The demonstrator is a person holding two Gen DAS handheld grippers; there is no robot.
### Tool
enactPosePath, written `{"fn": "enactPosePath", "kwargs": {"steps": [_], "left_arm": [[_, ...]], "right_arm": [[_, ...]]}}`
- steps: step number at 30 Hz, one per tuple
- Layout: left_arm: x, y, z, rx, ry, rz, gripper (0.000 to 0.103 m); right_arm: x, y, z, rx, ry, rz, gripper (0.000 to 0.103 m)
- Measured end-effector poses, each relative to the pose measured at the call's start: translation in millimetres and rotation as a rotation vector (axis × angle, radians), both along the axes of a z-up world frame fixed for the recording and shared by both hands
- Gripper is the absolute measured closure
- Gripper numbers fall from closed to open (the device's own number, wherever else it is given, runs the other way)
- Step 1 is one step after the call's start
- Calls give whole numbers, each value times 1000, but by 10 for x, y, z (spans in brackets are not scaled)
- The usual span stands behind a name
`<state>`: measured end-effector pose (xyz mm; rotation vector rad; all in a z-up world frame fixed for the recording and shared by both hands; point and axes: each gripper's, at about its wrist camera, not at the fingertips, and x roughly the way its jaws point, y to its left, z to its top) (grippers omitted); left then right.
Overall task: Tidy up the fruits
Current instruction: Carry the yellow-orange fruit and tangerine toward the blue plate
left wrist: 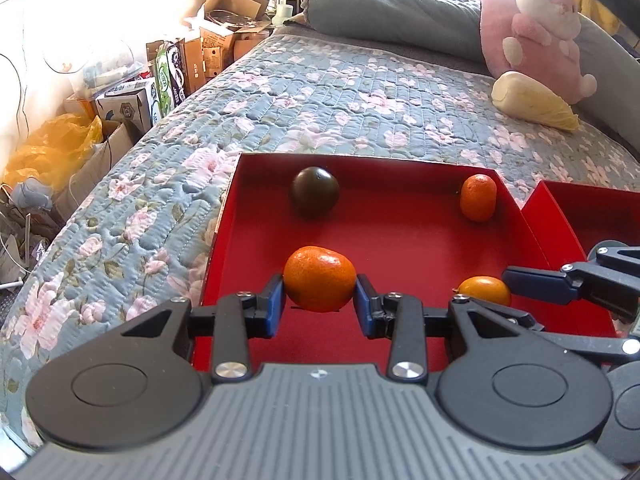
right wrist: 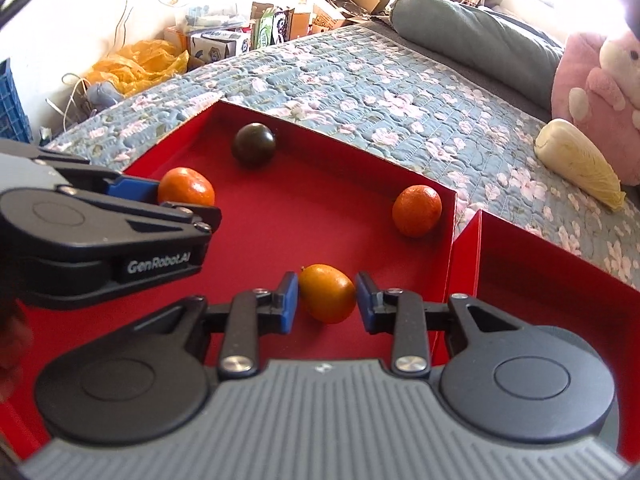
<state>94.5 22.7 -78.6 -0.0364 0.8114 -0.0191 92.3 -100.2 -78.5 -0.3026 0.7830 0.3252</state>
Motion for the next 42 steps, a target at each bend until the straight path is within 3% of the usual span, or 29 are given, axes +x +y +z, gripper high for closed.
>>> {"fn": "enactPosePath", "kwargs": {"steps": [11,18,27,42], "left_arm": [[-222,-101,223,13,-50,-3,61],[-402,-272,357,51,-84,-40,61],[-485,-554,444,77,-107,-88,61],[-562,-1082,556,67,-164,-216,61]], "right_arm": [[-450,-236,466,189,-26,-8,68],[-761,-416,663,238,-49,-3,68],[-1096,-793,700,291,-63,-42,68],[-1289,-1531,644,331,-85,-178,68]]}}
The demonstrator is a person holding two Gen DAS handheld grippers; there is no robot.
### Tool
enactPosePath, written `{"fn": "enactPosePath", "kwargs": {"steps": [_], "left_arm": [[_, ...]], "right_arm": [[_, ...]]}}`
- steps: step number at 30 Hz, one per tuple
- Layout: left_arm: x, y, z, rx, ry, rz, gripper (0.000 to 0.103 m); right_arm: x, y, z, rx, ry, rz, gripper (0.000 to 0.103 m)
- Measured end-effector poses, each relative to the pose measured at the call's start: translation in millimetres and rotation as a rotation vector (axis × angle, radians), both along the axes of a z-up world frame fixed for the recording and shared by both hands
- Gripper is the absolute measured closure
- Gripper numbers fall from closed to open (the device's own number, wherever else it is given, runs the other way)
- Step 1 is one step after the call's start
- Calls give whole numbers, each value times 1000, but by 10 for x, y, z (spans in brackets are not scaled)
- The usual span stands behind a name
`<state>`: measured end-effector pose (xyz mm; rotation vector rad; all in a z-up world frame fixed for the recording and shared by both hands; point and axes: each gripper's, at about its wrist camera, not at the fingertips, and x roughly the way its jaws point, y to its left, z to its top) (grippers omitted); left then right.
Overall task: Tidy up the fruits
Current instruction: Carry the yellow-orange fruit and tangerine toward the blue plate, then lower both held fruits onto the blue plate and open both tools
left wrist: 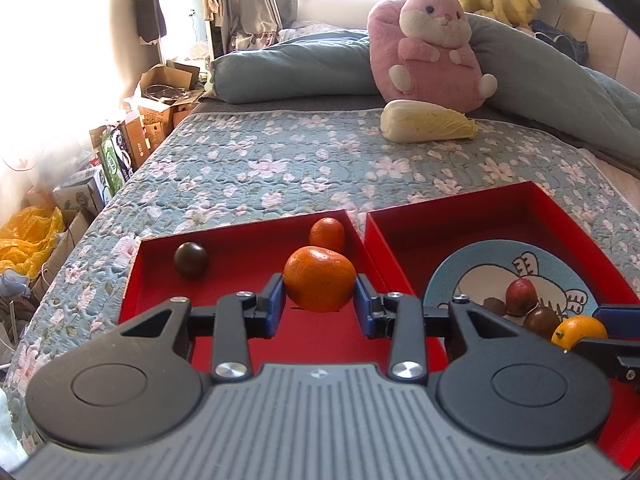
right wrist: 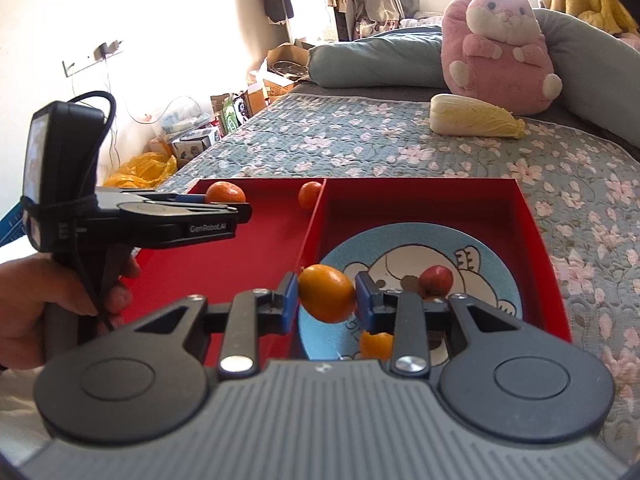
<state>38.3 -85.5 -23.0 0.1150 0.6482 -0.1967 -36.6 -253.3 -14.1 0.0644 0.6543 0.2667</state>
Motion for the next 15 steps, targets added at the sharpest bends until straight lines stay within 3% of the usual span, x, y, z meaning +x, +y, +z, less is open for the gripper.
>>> {"fn": "enactPosePath", "kwargs": {"steps": [15], "left_arm": [[-98,-342,51,-45,-24,-142,61]], "right_arm": [[-101,-292,-118,4,24,-73,68]]}}
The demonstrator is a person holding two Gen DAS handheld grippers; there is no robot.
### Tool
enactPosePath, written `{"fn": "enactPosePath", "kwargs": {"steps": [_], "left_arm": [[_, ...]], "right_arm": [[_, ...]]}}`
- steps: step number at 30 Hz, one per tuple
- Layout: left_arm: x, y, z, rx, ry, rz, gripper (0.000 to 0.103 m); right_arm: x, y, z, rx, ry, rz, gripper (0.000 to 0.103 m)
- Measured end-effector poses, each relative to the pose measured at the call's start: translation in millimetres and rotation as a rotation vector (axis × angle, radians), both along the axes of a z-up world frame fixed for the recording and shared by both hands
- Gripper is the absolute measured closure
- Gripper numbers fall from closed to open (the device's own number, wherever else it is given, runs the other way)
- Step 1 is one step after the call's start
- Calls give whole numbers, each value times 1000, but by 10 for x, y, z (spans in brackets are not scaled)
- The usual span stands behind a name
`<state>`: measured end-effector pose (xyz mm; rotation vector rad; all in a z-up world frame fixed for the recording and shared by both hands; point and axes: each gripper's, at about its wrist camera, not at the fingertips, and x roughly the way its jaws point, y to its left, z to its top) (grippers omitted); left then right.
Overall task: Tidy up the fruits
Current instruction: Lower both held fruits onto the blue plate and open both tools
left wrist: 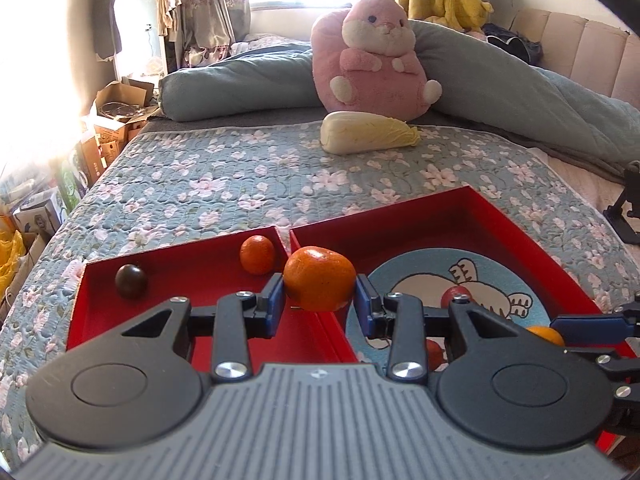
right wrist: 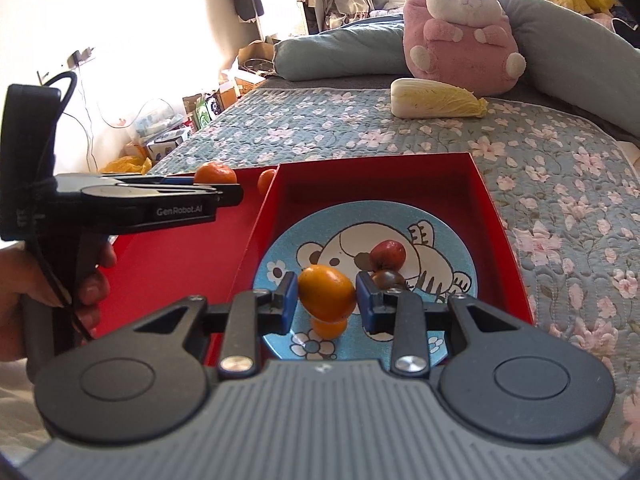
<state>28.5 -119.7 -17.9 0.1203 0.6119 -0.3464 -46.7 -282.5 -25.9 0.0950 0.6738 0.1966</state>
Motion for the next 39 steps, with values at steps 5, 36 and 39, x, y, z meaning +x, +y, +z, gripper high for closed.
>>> {"fn": "enactPosePath", "kwargs": {"steps": [5,36,39], "left_arm": [[-53,-182,-36,6,-7,-74,61],[128,-569,-388,29,57,-192,60],[150,-575,-416,36,67,-183,60]], "right_arm": [[-19,-62,-43,1,13,-14,68],[112,-156,-199,21,64,-42,68],[113,-153,-207,21,68,-41,68]]}}
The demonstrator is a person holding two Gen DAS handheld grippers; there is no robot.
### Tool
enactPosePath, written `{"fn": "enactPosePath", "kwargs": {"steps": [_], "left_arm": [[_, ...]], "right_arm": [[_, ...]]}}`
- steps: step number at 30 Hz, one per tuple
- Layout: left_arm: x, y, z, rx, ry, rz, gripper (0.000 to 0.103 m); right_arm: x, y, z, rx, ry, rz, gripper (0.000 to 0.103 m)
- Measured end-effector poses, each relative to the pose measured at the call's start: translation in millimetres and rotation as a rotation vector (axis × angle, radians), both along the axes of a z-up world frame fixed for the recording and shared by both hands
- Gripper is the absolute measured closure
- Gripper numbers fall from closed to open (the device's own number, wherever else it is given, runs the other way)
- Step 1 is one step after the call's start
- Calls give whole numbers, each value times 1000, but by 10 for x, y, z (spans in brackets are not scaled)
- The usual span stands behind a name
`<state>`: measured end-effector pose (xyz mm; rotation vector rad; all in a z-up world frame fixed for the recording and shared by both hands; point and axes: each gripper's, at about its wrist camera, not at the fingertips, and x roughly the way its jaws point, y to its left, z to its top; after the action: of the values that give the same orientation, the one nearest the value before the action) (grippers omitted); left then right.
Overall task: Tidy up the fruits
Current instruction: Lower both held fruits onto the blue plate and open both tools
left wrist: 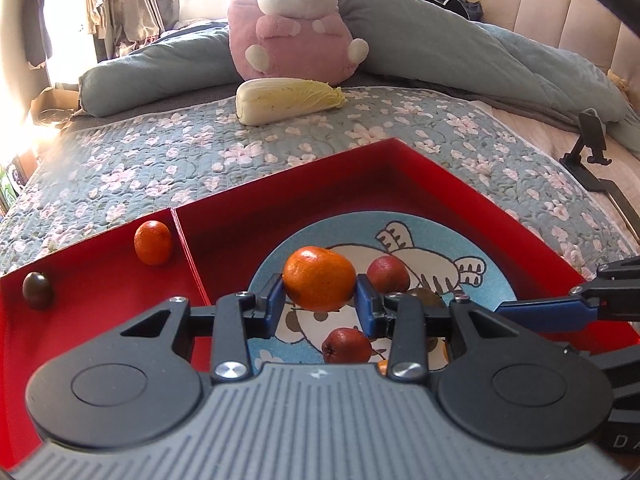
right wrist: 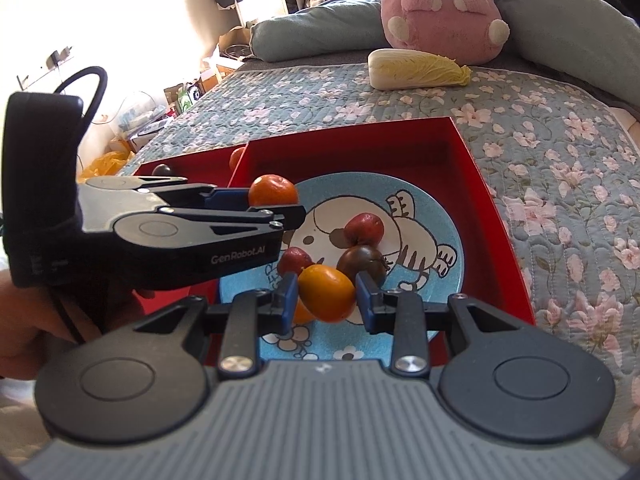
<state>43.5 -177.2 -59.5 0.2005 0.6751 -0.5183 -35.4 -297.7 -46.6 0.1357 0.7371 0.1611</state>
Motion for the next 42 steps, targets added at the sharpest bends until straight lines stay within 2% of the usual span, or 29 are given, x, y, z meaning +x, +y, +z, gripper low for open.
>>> {"fn": "enactPosePath", "kwargs": {"steps": [20,26,27,28,30,36,42], "left_arm": [[6,15,-15,4,1,1,60],[9,10,-25,-9,27,-22,59],[2,5,-28,-8,27,-26,57],[-8,5,-25,-9,22,-26,45],[-32,5,-2,-17,4,-28,38],[-47,19,45,-28,-19,-26,37],[53,210,164,-79,-37,86,38]], "right_arm": [[-7,-13,-10,-1,7,-8,68],[-8,-13,-9,-1,7,-8,68],[-7,-13,-8,-2,7,-8,68],[-7,-13,-8,-1,8,-8,68],[-9,-10,-15,-2,10,-9,68],[0,-5,-32,-5,15,-8,68],[28,-49,-42,-9,12,-26,68]]}}
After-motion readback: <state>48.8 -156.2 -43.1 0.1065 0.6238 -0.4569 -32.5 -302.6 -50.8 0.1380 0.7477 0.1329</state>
